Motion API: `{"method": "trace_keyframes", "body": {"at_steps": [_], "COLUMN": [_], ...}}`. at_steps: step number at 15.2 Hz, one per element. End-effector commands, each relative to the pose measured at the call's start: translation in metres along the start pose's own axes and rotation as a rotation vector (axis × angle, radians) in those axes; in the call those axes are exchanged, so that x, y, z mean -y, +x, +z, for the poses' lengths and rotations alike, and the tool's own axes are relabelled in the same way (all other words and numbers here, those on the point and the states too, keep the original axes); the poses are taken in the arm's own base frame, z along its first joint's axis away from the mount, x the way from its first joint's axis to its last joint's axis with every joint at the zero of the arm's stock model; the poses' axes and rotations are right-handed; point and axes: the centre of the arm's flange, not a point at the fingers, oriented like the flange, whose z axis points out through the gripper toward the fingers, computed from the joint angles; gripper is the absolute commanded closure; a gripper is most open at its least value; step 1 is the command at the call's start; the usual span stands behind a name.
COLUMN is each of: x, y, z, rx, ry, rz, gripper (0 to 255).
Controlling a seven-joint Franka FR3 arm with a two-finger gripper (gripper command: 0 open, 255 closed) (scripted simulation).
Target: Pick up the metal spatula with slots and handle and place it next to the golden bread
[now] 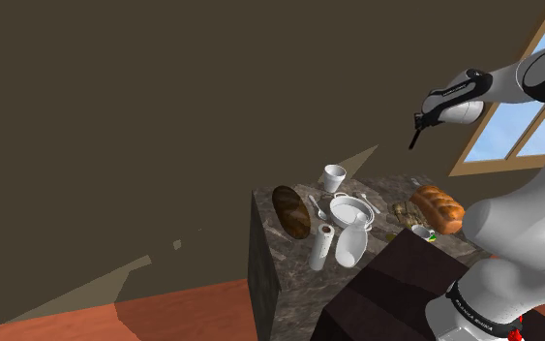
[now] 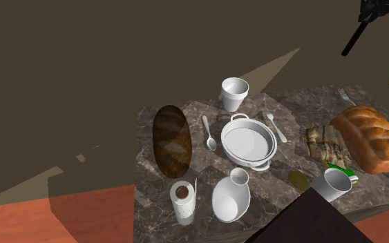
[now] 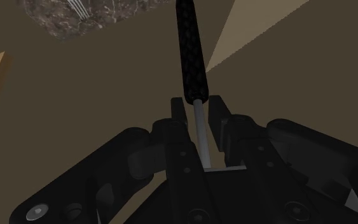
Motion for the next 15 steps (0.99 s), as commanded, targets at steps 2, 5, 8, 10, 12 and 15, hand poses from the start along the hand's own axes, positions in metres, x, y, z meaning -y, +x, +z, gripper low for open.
{"method": "trace_keyframes", "body": {"at_steps": [2,5,8,10,12,15], "x": [0.0,0.0,0.001,0.001,0.001,0.002], "y": [-0.009,-0.019,-0.028,-0.034,-0.041,-0.05], "z": [0.012,0.025,0.038,0.046,0.055,0.068], "rx": [-0.001,-0.001,-0.001,-0.001,-0.001,-0.001], "ry": [0.0,0.0,0.0,0.0,0.0,0.0], "rz": [0.0,0.0,0.0,0.0,0.0,0.0], "gripper": [255,255,255,255,255,255]}}
